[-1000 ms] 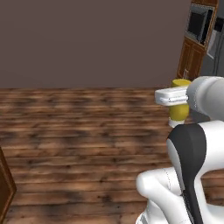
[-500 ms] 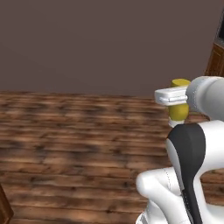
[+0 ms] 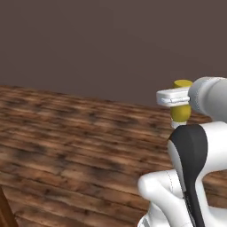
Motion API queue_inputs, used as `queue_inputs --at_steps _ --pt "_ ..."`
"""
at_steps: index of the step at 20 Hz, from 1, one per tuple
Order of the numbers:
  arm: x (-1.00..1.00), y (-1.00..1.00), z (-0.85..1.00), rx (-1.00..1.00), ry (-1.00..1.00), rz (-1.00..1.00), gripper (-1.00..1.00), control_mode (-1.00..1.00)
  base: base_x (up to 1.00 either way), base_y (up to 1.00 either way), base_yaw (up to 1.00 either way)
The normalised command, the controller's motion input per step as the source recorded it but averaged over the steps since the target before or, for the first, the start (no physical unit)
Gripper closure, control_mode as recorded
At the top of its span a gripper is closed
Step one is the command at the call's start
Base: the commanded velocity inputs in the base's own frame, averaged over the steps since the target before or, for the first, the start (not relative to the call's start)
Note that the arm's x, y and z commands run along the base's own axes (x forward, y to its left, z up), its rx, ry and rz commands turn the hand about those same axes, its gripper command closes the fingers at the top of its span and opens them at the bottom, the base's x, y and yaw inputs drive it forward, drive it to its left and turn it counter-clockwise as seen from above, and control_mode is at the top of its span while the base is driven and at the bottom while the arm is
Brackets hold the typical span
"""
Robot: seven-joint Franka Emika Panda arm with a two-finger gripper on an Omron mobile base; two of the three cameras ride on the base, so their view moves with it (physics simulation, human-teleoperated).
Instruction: Move the hot dog bun to the plate on the dining table and place the condiment next to that plate. Then navigate to the fridge and take the sausage and place it on the plate as well.
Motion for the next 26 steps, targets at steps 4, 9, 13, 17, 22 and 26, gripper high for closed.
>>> queue_inputs --at_steps 4,9,13,17,22,26 --pt "0.00 0.00 0.00 0.00 0.00 0.00 1.00 1.00 1.00 -0.02 0.46" --pt "0.00 0.00 0.00 0.00 0.00 0.00 1.00 1.00 1.00 -0.06 0.47" --pt "0.00 0.00 0.00 0.00 0.00 0.00 1.00 1.00 1.00 -0.12 0.48" --pt "0.00 0.00 0.00 0.00 0.00 0.00 1.00 1.00 1.00 -0.14 0.50" --pt "0.00 0.00 0.00 0.00 0.00 0.00 1.00 1.00 1.00 -0.17 0.50" --pt "0.00 0.00 0.00 0.00 0.00 0.00 1.00 1.00 1.00 -0.31 0.50"
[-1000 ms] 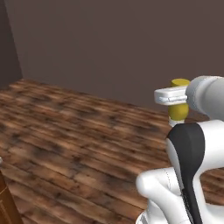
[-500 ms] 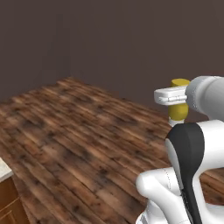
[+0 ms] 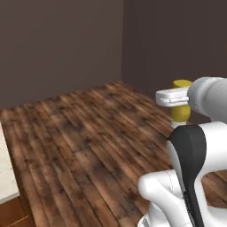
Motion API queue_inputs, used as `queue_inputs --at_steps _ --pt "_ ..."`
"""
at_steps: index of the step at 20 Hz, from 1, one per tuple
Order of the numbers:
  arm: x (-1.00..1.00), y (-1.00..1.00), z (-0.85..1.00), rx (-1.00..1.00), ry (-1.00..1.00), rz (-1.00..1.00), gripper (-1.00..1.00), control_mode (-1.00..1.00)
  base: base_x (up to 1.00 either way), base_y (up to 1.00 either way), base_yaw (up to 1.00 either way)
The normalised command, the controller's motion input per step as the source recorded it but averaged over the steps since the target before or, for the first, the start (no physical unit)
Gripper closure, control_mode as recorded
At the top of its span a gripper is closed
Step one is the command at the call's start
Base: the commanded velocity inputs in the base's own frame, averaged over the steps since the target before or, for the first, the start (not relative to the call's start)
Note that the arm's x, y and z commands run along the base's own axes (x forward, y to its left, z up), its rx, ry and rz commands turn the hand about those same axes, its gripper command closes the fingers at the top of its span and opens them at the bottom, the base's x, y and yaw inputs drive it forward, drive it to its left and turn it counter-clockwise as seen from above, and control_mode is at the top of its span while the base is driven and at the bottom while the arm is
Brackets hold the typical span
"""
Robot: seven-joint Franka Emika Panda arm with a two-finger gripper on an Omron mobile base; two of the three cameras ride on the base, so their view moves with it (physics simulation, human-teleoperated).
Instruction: Move the hot dog bun to the plate on the dining table and place the condiment next to that plate. Then navigate to the fridge and take the sausage and place it on the plate as well.
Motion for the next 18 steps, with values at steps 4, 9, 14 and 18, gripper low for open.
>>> queue_inputs --at_steps 4,9,14,18 --pt "0.00 0.00 0.00 0.00 0.00 0.00 1.00 1.00 1.00 -0.47 0.49" --pt "0.00 0.00 0.00 0.00 0.00 0.00 1.00 1.00 1.00 -0.57 0.45" --pt "0.00 0.00 0.00 0.00 0.00 0.00 1.00 1.00 1.00 -0.57 0.45" --pt "0.00 0.00 0.00 0.00 0.00 0.00 1.00 1.00 1.00 -0.55 0.45"
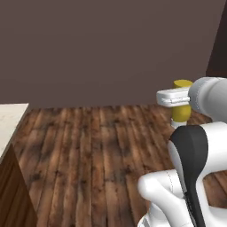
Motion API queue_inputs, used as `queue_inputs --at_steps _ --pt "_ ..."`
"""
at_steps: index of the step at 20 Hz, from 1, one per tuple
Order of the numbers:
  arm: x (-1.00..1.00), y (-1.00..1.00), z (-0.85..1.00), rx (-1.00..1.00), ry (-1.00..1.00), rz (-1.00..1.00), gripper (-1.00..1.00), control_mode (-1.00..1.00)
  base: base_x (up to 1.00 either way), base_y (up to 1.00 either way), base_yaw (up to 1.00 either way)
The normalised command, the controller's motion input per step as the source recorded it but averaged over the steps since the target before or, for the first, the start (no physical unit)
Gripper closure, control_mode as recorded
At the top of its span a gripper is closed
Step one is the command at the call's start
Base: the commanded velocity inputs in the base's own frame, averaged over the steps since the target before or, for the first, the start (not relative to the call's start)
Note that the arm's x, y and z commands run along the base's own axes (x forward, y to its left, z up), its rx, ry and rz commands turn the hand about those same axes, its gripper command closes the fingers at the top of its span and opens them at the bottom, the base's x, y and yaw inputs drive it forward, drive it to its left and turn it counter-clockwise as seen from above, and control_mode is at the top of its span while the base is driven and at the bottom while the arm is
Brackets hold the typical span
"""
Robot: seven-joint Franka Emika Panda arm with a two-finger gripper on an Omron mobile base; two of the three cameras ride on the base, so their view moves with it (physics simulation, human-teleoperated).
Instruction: Move the hot dog bun to the plate on the dining table and place the condiment next to that plate. Then navigate to the fridge and take the sausage and place it on the plate as well.
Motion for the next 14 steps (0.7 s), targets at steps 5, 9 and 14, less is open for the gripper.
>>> queue_inputs --at_steps 5,9,14 --pt "0.00 0.00 0.00 0.00 0.00 0.00 1.00 1.00 1.00 -0.55 0.45" --pt "0.00 0.00 0.00 0.00 0.00 0.00 1.00 1.00 1.00 -0.57 0.45" --pt "0.00 0.00 0.00 0.00 0.00 0.00 1.00 1.00 1.00 -0.59 0.44"
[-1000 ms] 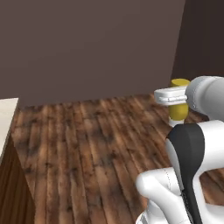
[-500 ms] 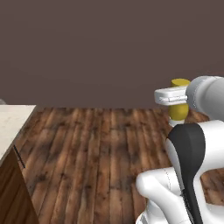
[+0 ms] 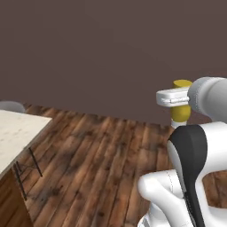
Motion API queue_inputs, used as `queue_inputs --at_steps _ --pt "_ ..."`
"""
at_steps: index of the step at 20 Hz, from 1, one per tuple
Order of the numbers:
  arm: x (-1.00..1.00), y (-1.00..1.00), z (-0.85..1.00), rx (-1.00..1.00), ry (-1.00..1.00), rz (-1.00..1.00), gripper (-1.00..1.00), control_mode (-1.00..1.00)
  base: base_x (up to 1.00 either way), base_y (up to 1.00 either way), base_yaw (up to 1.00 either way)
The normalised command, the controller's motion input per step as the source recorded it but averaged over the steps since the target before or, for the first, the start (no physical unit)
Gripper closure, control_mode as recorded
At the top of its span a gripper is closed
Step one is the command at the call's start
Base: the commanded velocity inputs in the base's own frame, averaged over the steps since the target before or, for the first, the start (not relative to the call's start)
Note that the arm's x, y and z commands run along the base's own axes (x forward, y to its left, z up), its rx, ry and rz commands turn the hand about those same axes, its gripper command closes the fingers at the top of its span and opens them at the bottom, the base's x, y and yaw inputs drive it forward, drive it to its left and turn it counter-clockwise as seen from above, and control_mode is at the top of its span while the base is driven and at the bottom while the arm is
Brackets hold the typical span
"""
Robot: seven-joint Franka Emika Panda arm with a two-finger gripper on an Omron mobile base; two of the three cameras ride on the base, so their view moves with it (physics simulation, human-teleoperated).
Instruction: Move the hot dog bun to the plate on the dining table and place the condiment next to that plate. Then navigate to the fridge and take the sausage and place it on the plate as well.
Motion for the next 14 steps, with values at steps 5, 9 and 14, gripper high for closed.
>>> queue_inputs --at_steps 5,9,14 --pt "0.00 0.00 0.00 0.00 0.00 0.00 1.00 1.00 1.00 -0.62 0.43" --pt "0.00 0.00 0.00 0.00 0.00 0.00 1.00 1.00 1.00 -0.64 0.42" --pt "0.00 0.00 0.00 0.00 0.00 0.00 1.00 1.00 0.96 -0.70 0.41"
